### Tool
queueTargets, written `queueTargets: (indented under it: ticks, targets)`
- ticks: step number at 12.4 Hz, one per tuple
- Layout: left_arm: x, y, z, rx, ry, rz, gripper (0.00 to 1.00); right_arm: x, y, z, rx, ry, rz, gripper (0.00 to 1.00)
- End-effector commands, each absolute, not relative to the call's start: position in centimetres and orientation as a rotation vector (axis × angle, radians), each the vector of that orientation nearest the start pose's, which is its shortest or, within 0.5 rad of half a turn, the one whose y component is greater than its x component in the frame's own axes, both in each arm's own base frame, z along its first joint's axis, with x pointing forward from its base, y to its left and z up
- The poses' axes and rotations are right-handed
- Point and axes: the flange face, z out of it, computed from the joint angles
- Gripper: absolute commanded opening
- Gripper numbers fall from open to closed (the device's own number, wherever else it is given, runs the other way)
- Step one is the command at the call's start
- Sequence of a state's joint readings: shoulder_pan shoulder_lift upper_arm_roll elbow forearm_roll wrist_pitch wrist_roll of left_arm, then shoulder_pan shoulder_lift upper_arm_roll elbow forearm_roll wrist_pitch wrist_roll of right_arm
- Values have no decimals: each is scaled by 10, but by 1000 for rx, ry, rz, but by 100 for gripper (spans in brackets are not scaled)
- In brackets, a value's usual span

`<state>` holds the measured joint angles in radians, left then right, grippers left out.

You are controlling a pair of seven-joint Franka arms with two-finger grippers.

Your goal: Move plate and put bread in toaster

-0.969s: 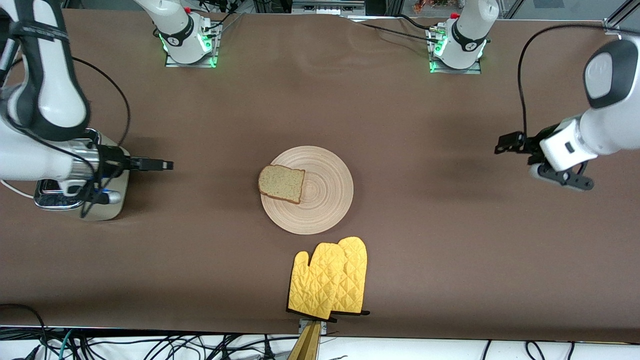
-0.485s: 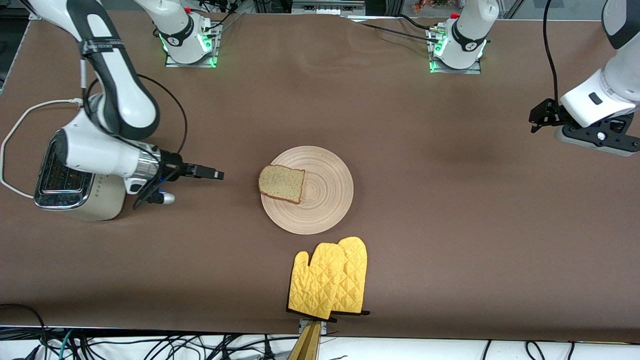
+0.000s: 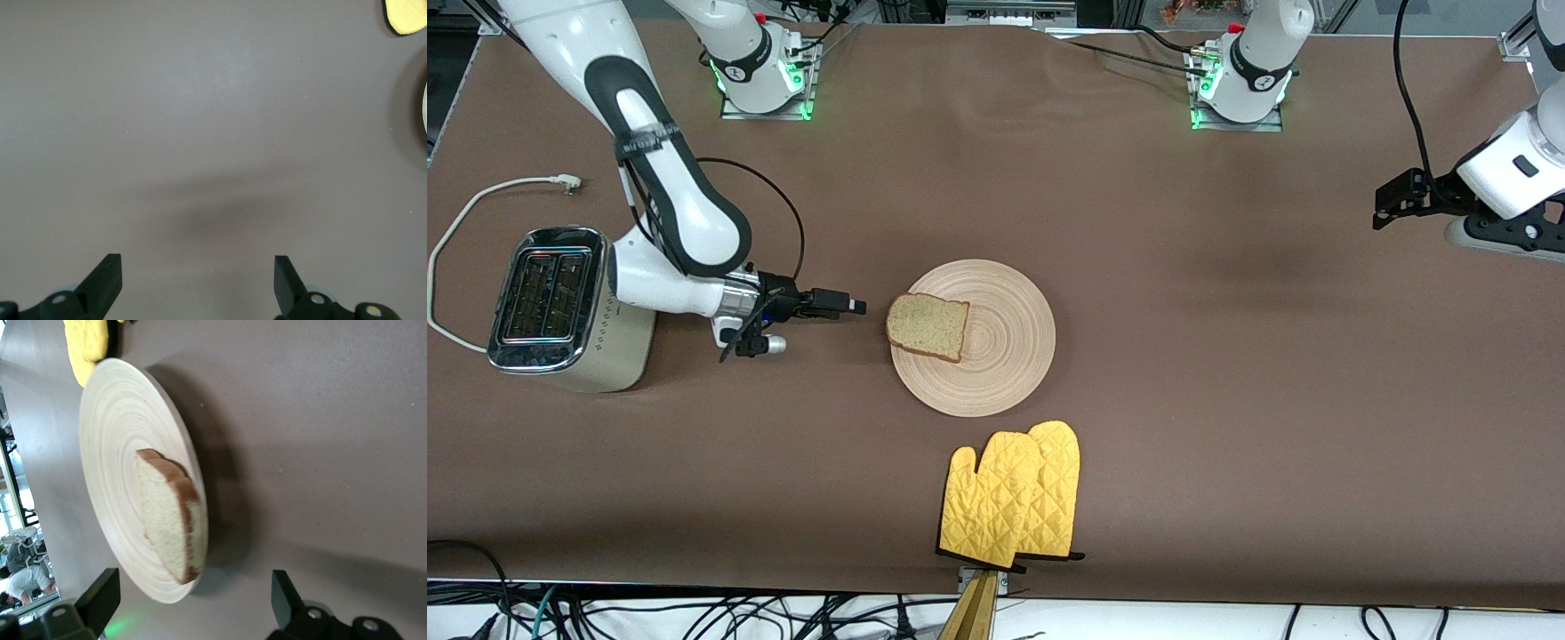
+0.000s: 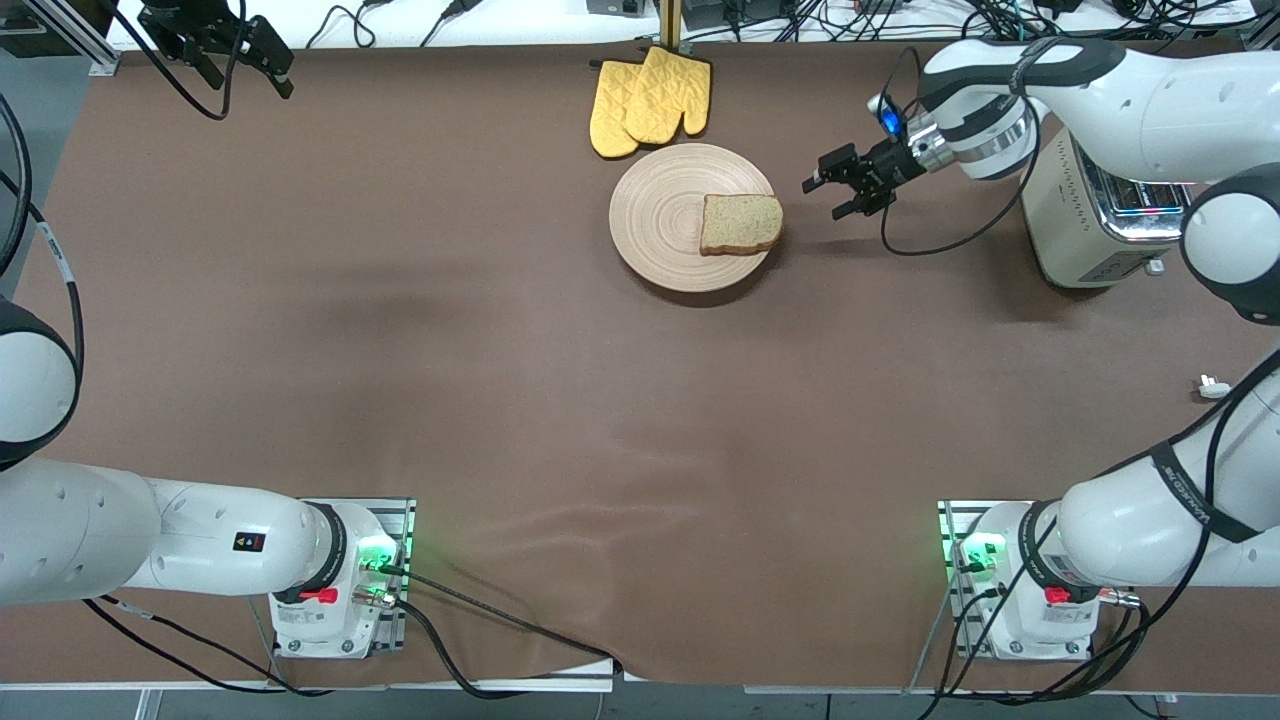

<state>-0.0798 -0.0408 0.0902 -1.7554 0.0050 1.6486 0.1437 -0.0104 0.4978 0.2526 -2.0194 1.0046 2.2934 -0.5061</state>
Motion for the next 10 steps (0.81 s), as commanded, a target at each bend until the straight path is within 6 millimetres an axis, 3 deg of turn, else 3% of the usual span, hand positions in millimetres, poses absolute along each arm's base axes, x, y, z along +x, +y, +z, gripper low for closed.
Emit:
queueTargets:
  ticks: [1,3,5,7,9,10]
  targets:
    - [535,2,578,-3158,118,130,100,561,174,189,-2349,46,93,98]
    - [536,-2,575,-3155,101,152,100,551,191,182,-2395,35,73,85]
    - [536,-4,576,-3155,98,150,100,549,197,176,-2372,77,86,84]
    - [537,0,581,-3156,86,133,100,546,213,179,-2341,100,84,74]
    - [537,5,584,-3159,86,123,100,546,214,178,-2337,111,83,44]
    - [539,6,597,-3150,80,80,100,548,210,178,-2336,117,78,41]
